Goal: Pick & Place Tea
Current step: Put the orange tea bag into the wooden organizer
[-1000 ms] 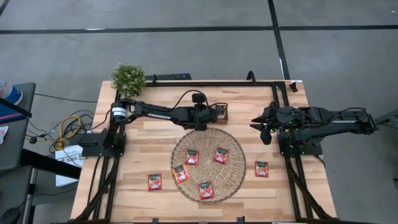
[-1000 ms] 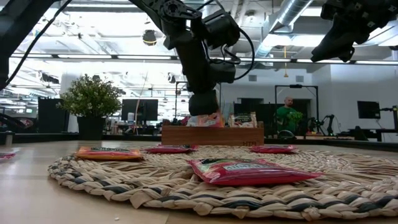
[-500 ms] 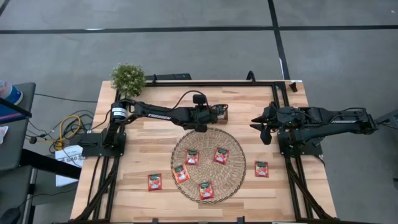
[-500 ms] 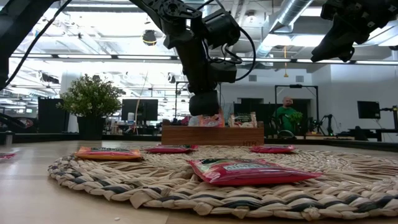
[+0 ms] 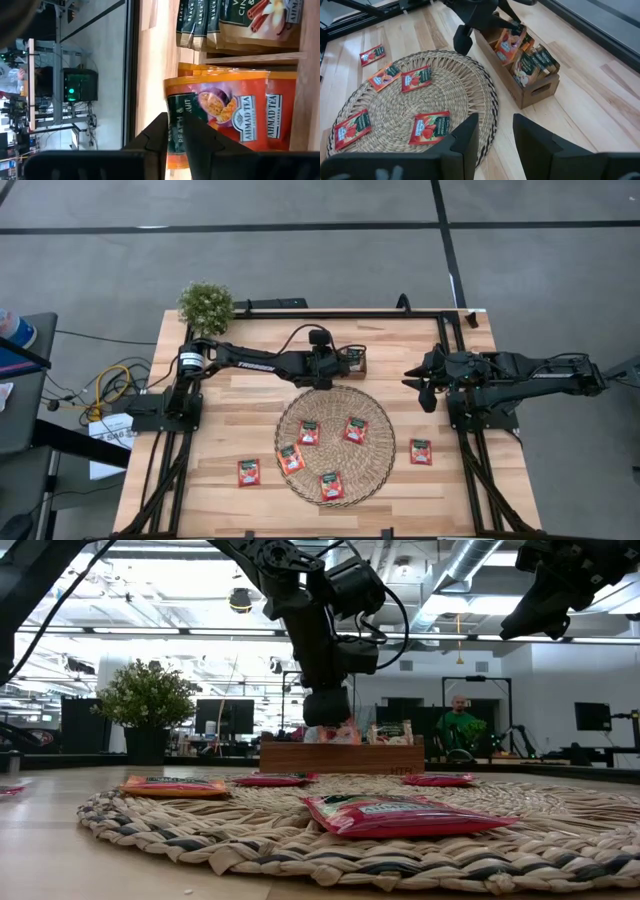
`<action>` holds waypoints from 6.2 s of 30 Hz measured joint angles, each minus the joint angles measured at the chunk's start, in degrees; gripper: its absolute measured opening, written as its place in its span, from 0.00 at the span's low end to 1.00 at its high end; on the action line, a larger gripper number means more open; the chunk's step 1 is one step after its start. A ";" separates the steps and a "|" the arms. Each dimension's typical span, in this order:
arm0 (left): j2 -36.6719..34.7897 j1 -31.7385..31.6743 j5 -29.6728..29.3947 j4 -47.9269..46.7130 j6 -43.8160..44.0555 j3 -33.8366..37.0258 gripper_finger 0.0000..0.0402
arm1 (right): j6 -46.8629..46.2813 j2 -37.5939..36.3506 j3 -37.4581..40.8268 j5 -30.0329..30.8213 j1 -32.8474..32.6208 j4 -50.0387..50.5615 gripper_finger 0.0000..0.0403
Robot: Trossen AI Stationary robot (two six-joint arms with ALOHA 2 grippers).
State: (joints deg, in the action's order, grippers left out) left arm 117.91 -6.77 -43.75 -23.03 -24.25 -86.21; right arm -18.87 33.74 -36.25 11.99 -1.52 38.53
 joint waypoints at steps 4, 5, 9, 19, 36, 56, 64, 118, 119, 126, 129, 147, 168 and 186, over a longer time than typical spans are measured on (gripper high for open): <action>0.00 0.02 0.16 0.00 -1.29 0.00 0.17 | 0.00 0.00 0.00 0.00 0.00 -0.01 0.28; 0.00 0.04 0.19 0.01 -2.01 0.00 0.18 | 0.00 0.00 0.00 0.00 0.00 -0.01 0.28; 0.00 0.09 -1.45 0.02 -3.39 0.00 0.23 | 0.00 0.00 0.00 0.00 0.00 -0.01 0.28; -4.36 3.27 -13.30 -5.41 -0.25 -0.15 0.23 | 0.35 0.00 0.00 -0.07 0.00 0.00 0.28; -16.18 14.92 30.34 -36.92 56.87 0.05 0.18 | 0.44 0.00 0.00 -0.05 0.02 0.03 0.28; -14.82 27.98 35.71 -30.39 78.11 4.04 0.19 | 1.33 -0.02 0.00 -0.04 0.02 0.41 0.28; -11.31 27.88 38.47 -28.94 75.30 4.08 0.39 | 1.33 -0.01 0.00 -0.07 0.02 0.72 0.28; -8.22 26.62 39.20 -20.09 70.05 15.03 0.12 | 1.40 0.04 0.00 -0.05 0.02 2.35 0.28; -8.24 26.62 39.17 -20.11 70.07 15.04 0.10 | 1.40 0.03 -0.02 -0.07 0.02 2.35 0.28; -8.23 26.61 38.99 -20.11 70.40 15.03 0.00 | 1.40 0.04 0.00 -0.07 0.02 2.37 0.28; -8.31 26.60 39.32 -20.16 70.59 15.04 0.00 | 1.40 0.03 -0.01 -0.07 0.02 2.37 0.28; -16.81 26.60 36.52 -31.76 70.17 6.35 0.00 | 1.40 0.04 -0.01 -0.04 0.04 2.37 0.28; -16.79 6.86 20.24 -29.47 33.04 -9.35 0.00 | 1.40 0.04 0.00 -0.02 0.04 2.24 0.28; -13.88 -6.15 27.07 -18.48 9.47 -9.35 0.00 | 1.36 0.04 -0.01 0.04 0.04 2.17 0.28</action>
State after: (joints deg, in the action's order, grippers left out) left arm 104.03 -12.91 -16.68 -41.50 -14.78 -95.57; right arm -17.52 33.78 -36.26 12.03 -1.48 40.70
